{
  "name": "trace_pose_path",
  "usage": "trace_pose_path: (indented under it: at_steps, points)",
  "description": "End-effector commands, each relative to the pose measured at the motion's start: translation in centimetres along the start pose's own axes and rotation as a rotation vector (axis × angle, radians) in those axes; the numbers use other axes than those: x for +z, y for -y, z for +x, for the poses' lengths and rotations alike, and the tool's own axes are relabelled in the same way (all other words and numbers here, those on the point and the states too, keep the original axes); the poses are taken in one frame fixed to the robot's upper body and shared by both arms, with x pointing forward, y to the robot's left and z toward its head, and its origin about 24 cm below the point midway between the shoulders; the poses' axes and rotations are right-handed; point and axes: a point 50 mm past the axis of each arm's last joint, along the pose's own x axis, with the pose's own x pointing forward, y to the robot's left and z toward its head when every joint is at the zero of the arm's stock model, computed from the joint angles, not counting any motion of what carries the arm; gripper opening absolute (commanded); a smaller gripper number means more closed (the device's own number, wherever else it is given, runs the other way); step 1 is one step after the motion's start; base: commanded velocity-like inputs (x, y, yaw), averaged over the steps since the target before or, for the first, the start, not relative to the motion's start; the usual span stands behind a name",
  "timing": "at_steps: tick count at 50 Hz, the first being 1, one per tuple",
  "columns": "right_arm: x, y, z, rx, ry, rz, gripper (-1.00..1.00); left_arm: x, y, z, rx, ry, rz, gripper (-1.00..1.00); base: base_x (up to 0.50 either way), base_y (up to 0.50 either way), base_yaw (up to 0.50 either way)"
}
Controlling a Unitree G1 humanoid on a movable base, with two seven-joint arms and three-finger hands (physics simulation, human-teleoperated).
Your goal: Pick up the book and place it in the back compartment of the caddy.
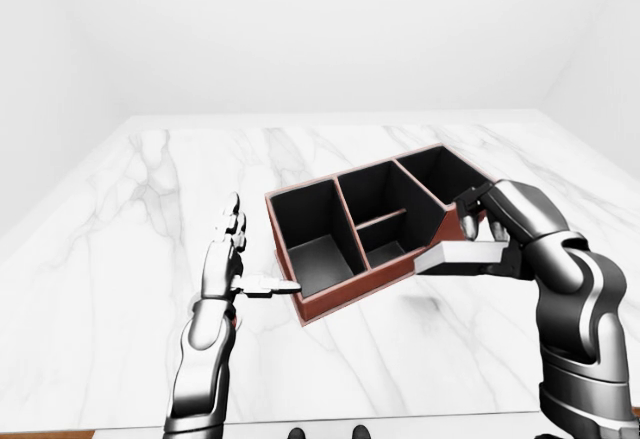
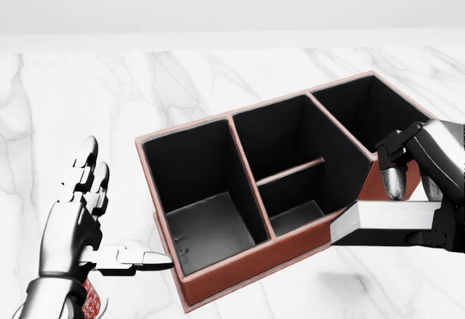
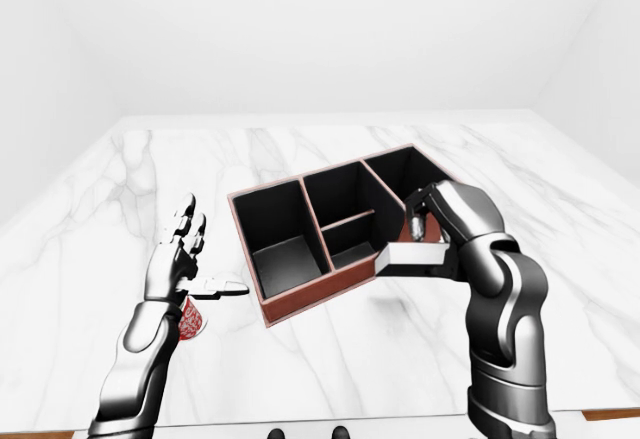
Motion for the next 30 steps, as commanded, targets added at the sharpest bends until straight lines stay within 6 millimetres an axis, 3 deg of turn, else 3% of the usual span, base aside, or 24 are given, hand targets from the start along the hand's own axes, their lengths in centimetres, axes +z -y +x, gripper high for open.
trace_pose_path:
  at_steps: [1,22,30]
  points:
    - [1.3,0.8,0.2,-0.039,0.039,-0.032,-1.0,-0.1,0.0,0.1,0.001,-0.006,0.001,1.0,0.0,0.0,0.0]
    - [3.0,2.2,0.6,-0.057,0.093,-0.03,-1.0,-0.5,0.1,0.0,0.0,-0.023,0.003,1.0,0.0,0.0,0.0]
    - [4.1,1.8,1.1,-0.046,0.136,-0.027,-1.0,-0.6,0.1,0.1,0.0,-0.025,0.003,1.0,0.0,0.0,0.0]
